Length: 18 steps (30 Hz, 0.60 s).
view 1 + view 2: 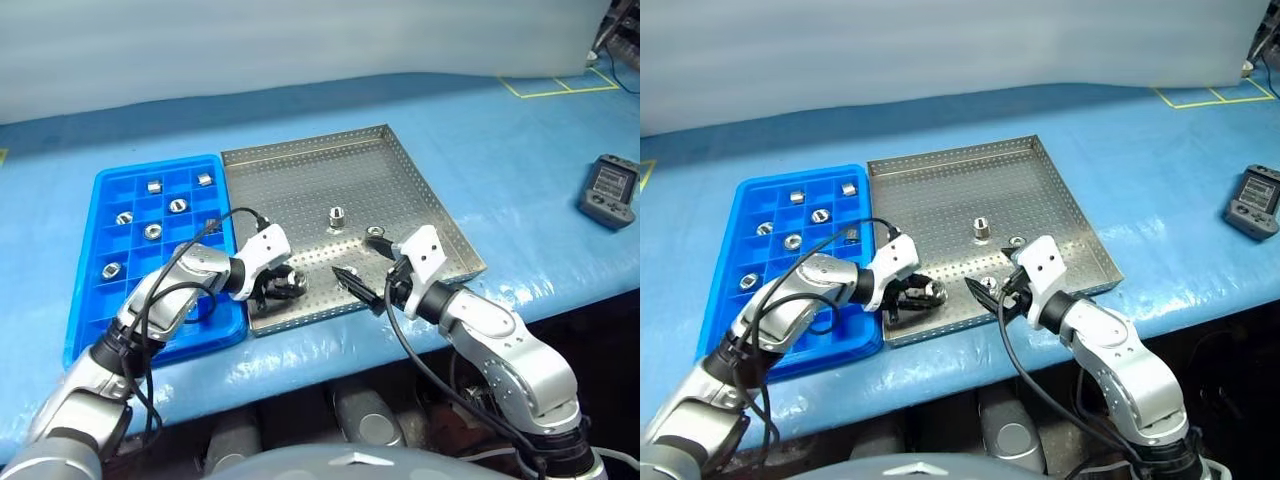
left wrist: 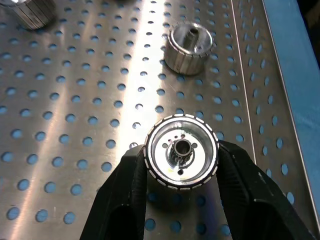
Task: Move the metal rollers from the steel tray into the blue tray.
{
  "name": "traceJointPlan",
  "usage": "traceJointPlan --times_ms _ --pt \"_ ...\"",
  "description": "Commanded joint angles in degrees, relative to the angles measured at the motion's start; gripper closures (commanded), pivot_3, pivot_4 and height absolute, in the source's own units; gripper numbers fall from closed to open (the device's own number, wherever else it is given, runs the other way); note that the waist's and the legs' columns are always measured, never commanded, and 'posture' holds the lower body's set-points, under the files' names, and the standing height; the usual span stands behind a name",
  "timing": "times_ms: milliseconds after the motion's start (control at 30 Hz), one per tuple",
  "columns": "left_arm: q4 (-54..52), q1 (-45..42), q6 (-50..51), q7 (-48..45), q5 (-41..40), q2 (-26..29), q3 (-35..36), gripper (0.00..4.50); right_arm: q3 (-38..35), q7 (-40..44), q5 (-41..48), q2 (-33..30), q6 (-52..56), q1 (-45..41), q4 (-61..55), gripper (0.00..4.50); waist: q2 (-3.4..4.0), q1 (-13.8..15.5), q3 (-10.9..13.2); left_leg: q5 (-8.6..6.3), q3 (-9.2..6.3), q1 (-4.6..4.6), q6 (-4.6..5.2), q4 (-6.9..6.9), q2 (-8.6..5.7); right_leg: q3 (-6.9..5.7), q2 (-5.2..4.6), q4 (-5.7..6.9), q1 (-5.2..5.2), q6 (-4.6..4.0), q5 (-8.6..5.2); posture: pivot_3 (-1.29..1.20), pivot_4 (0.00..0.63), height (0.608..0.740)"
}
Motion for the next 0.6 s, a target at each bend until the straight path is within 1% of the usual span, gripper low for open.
traceJointPlan --times_ms 33,167,267,333,400,467,533,600 --pt "-8.6 2.2 2.9 8.3 -2.7 -3.9 10.5 2.81 2.1 2.8 0.7 -0.2 -0.6 -3.4 0.6 0.0 0.0 0.7 0.0 0.0 -0.01 0.0 0.0 0.01 -0.01 -0.01 0.0 0.01 0.01 0.01 0.01 -0.1 0.15 0.74" --pt "-19.1 8.3 4.2 19.4 -3.2 -10.8 21.4 2.81 7.3 8.0 0.5 0.3 -1.6 -10.2 4.8 0.0 0.0 2.2 0.0 0.0 0.0 0.04 0.0 0.02 -0.01 0.0 0.0 0.0 0.05 0.07 0.05 -0.03 0.15 0.74" --pt "-25.1 12.4 4.6 26.0 -2.4 -14.4 26.2 2.81 10.2 11.1 0.5 1.1 -2.5 -13.9 7.3 0.0 0.0 4.3 0.0 0.0 -0.07 0.05 0.0 0.02 0.0 -0.06 0.03 0.02 0.06 0.06 0.05 0.03 0.15 0.74" --pt "-30.6 17.4 5.6 31.2 -0.7 -17.1 29.6 2.81 13.3 13.8 0.2 2.7 -3.5 -17.1 9.8 0.0 0.0 5.8 0.0 0.0 -0.07 0.06 0.0 0.02 0.0 -0.06 0.04 0.02 0.06 0.06 0.05 0.08 0.15 0.74" --pt "-34.8 21.4 6.3 34.8 0.1 -19.1 31.8 2.81 15.2 15.7 0.1 4.1 -4.3 -19.3 11.7 0.0 -0.01 7.3 0.0 0.0 -0.07 0.05 0.0 0.02 -0.01 -0.06 0.01 0.01 0.08 0.05 0.05 0.12 0.15 0.74" --pt "-37.5 24.7 6.2 37.4 0.8 -20.8 33.1 2.81 16.5 17.2 -0.1 5.1 -5.0 -20.7 13.1 0.0 -0.05 9.2 0.0 0.0 -0.08 0.04 0.0 0.03 -0.02 -0.09 -0.01 -0.01 0.08 0.05 0.06 0.17 0.15 0.74" --pt "-39.2 29.2 5.6 40.4 1.8 -23.7 34.9 2.81 18.2 18.6 -0.3 6.6 -5.6 -22.1 14.6 0.0 -0.05 11.0 0.0 0.01 -0.11 0.03 -0.01 0.07 -0.03 -0.15 -0.03 -0.03 0.11 0.04 0.05 0.2 0.15 0.74" --pt "-39.8 32.0 5.2 41.6 2.6 -24.2 34.9 2.81 19.0 19.7 -0.5 7.1 -6.1 -22.7 15.4 0.0 -0.07 12.2 0.0 0.01 -0.11 0.04 -0.01 0.11 -0.04 -0.16 -0.04 -0.04 0.15 0.03 0.04 0.22 0.15 0.74"
